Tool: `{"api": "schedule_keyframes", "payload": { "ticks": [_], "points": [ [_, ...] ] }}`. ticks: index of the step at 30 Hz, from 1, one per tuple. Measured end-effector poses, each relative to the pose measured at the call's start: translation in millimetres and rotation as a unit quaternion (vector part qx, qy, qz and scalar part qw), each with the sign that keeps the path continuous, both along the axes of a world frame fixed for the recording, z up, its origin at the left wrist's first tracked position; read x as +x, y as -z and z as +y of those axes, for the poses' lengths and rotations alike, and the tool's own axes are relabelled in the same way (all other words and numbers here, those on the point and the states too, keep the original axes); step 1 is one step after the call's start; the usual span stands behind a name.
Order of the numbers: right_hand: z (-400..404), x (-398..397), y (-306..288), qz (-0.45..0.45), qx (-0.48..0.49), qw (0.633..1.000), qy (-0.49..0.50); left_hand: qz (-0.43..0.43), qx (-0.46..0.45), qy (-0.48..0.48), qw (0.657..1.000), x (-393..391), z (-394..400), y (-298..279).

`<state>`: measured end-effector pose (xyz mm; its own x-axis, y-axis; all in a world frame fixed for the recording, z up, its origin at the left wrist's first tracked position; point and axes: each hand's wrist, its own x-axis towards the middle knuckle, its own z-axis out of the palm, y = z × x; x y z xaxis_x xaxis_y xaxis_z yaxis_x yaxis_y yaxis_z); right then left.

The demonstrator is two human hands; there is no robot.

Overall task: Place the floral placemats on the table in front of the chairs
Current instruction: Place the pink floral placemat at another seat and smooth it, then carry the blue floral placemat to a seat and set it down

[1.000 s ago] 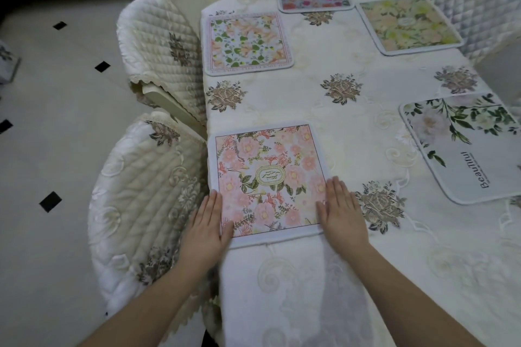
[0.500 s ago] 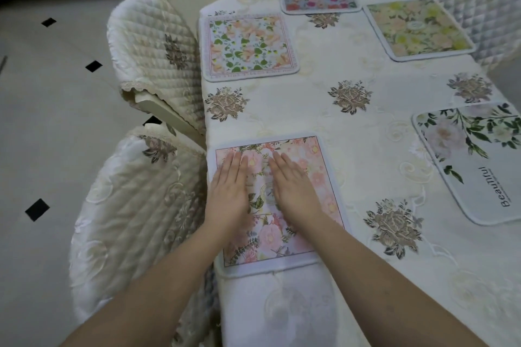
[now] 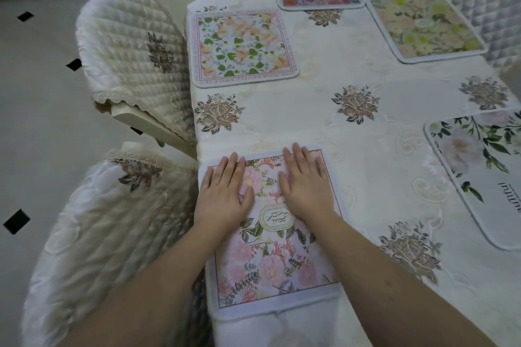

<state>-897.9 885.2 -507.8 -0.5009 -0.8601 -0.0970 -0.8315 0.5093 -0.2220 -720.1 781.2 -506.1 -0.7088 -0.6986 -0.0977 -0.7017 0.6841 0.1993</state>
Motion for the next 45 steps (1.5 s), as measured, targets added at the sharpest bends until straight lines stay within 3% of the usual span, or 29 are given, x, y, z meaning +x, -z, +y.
{"api": "schedule_keyframes", "payload": {
  "ticks": [10,14,18,22,26,33,37,45],
  "points": [
    [22.5,-37.4,-3.7,-0.015,-0.008,0.998,0.061,0.013,0.023,-0.114,0.993,14.9,-4.0,-0.6],
    [21.8,-40.2,-5.9,-0.013,0.015,0.999,0.047,-0.008,0.018,-0.098,0.995,19.4,-8.1,-4.2],
    [18.8,-58.7,-23.4,-0.053,0.129,0.99,0.018,-0.083,0.015,-0.044,0.995,20.4,-19.6,-13.9],
    [28.3,-42.8,-48.3,-0.097,0.171,0.98,0.031,-0.156,0.058,-0.021,0.986,14.7,-31.8,-40.6],
    [48.6,0.1,-60.2,-0.107,0.165,0.98,0.023,-0.133,0.094,-0.064,0.985,9.5,-19.8,-67.3],
    [80.2,51.5,-97.7,-0.134,0.147,0.979,0.047,-0.127,0.053,0.075,0.988,20.8,27.7,-108.5],
    [106.6,70.4,-124.0,-0.108,0.089,0.988,0.067,-0.154,0.107,0.177,0.966,35.1,44.4,-138.2],
    [141.0,116.2,-185.5,-0.082,0.066,0.99,0.09,-0.135,0.053,0.205,0.968,70.6,70.4,-217.2]
  ]
}}
